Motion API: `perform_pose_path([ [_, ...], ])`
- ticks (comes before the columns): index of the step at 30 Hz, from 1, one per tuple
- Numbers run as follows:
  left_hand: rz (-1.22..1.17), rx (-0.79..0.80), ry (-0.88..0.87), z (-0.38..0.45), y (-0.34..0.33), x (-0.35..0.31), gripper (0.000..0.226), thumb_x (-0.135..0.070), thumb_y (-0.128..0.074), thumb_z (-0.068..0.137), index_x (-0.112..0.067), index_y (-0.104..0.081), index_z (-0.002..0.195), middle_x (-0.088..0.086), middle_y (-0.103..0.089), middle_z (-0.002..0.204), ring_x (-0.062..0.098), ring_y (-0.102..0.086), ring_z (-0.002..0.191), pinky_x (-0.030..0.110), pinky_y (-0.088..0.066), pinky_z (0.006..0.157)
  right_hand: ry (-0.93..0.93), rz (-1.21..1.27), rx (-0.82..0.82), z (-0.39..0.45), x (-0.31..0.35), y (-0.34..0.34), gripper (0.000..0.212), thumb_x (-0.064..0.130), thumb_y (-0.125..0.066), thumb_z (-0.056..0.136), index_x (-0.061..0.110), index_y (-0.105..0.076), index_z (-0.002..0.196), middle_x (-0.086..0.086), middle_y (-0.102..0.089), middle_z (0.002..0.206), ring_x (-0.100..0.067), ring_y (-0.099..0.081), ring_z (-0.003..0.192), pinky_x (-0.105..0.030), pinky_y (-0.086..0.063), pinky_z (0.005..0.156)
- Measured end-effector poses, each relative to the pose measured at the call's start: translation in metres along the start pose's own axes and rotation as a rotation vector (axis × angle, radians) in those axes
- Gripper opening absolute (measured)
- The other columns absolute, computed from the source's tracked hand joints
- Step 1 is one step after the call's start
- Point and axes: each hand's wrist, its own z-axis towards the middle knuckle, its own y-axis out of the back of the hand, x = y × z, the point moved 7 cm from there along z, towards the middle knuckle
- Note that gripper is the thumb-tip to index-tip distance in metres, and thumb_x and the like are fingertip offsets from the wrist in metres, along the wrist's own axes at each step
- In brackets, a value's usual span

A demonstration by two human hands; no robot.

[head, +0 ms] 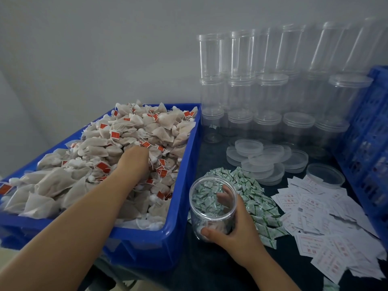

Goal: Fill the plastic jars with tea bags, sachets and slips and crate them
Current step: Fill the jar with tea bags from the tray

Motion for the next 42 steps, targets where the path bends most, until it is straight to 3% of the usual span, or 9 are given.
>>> perform_pose_path([
  [8, -0.542, -0.072, 0.019, -0.013, 0.021, 0.018, 0.013, -0.022, -0.066, 0.08, -0.016, -0.055, 0.074, 0.002, -0.058, 0.078, 0.016, -0.053, 0.069, 0.027, -0.039, 0.055, 0.011, -0.002, -0.002, 0.001, 0.002, 0.0, 0.09, 0.047, -0.088, 0.053, 0.079, -0.037, 0.12, 0.04, -0.051, 0.125, 0.016, -0.045, 0.125, 0.001, -0.041, 0.087],
  [14, -1.019, -0.008, -0.015, -0.021, 0.041, 0.011, 0.008, -0.01, -0.065, 0.082, -0.017, -0.062, 0.082, 0.003, -0.07, 0.076, 0.021, -0.069, 0.072, 0.03, -0.057, 0.066, 0.018, 0.008, 0.002, 0.002, 0.002, -0.001, 0.089, 0.046, -0.088, 0.054, 0.079, -0.037, 0.12, 0.039, -0.052, 0.125, 0.016, -0.045, 0.125, 0.001, -0.041, 0.087],
  [18, -1.323, 0.038, -0.092, -0.031, 0.059, 0.002, 0.018, -0.006, -0.067, 0.083, -0.023, -0.065, 0.091, -0.005, -0.073, 0.078, 0.012, -0.071, 0.072, 0.018, -0.054, 0.057, 0.013, 0.004, -0.002, 0.003, 0.001, -0.001, 0.09, 0.045, -0.088, 0.054, 0.079, -0.037, 0.12, 0.038, -0.052, 0.125, 0.016, -0.046, 0.123, 0.001, -0.041, 0.086],
  [21, -1.434, 0.076, -0.235, -0.043, 0.074, -0.01, 0.033, -0.006, -0.066, 0.084, -0.036, -0.067, 0.099, -0.002, -0.074, 0.089, 0.014, -0.071, 0.082, 0.019, -0.055, 0.062, 0.002, 0.008, -0.003, 0.003, 0.0, 0.0, 0.09, 0.047, -0.089, 0.053, 0.079, -0.038, 0.12, 0.038, -0.053, 0.125, 0.017, -0.047, 0.122, 0.001, -0.042, 0.085],
  [24, -1.488, 0.077, -0.37, -0.058, 0.091, -0.023, 0.026, -0.018, -0.067, 0.076, -0.039, -0.073, 0.09, -0.004, -0.073, 0.098, 0.014, -0.07, 0.09, 0.023, -0.057, 0.068, 0.0, 0.007, -0.008, 0.003, -0.001, 0.0, 0.091, 0.048, -0.089, 0.052, 0.079, -0.037, 0.12, 0.038, -0.052, 0.126, 0.016, -0.047, 0.122, 0.0, -0.043, 0.084],
  [28, -1.505, 0.086, -0.497, -0.075, 0.105, -0.044, 0.024, -0.022, -0.064, 0.071, -0.038, -0.074, 0.085, -0.006, -0.073, 0.093, 0.012, -0.069, 0.088, 0.019, -0.055, 0.068, 0.007, -0.004, -0.012, 0.004, -0.001, 0.0, 0.091, 0.049, -0.088, 0.053, 0.079, -0.036, 0.121, 0.039, -0.052, 0.127, 0.015, -0.047, 0.125, -0.001, -0.043, 0.087],
  [35, -1.349, 0.254, -0.692, -0.094, 0.103, -0.076, 0.025, -0.019, -0.064, 0.075, -0.04, -0.073, 0.086, -0.011, -0.071, 0.092, 0.007, -0.068, 0.089, 0.014, -0.052, 0.074, 0.011, -0.005, -0.005, 0.005, 0.002, -0.001, 0.078, 0.047, -0.089, 0.054, 0.073, -0.045, 0.114, 0.035, -0.058, 0.121, 0.009, -0.057, 0.115, -0.005, -0.047, 0.084],
  [38, -1.258, 0.3, -0.728, -0.095, 0.096, -0.083, 0.033, -0.006, -0.066, 0.082, -0.039, -0.073, 0.088, -0.009, -0.071, 0.094, 0.011, -0.068, 0.088, 0.02, -0.054, 0.076, 0.017, -0.001, -0.009, 0.005, 0.002, 0.0, 0.078, 0.046, -0.088, 0.054, 0.073, -0.045, 0.114, 0.036, -0.057, 0.12, 0.012, -0.055, 0.115, -0.004, -0.046, 0.083],
  [42, -1.003, 0.254, -0.789, -0.098, 0.09, -0.092, 0.027, -0.009, -0.067, 0.084, -0.035, -0.069, 0.094, -0.017, -0.069, 0.092, 0.003, -0.065, 0.082, 0.017, -0.052, 0.074, 0.037, 0.017, -0.002, 0.005, 0.002, 0.0, 0.086, 0.041, -0.089, 0.057, 0.074, -0.042, 0.12, 0.039, -0.054, 0.125, 0.012, -0.052, 0.12, -0.004, -0.046, 0.088],
])
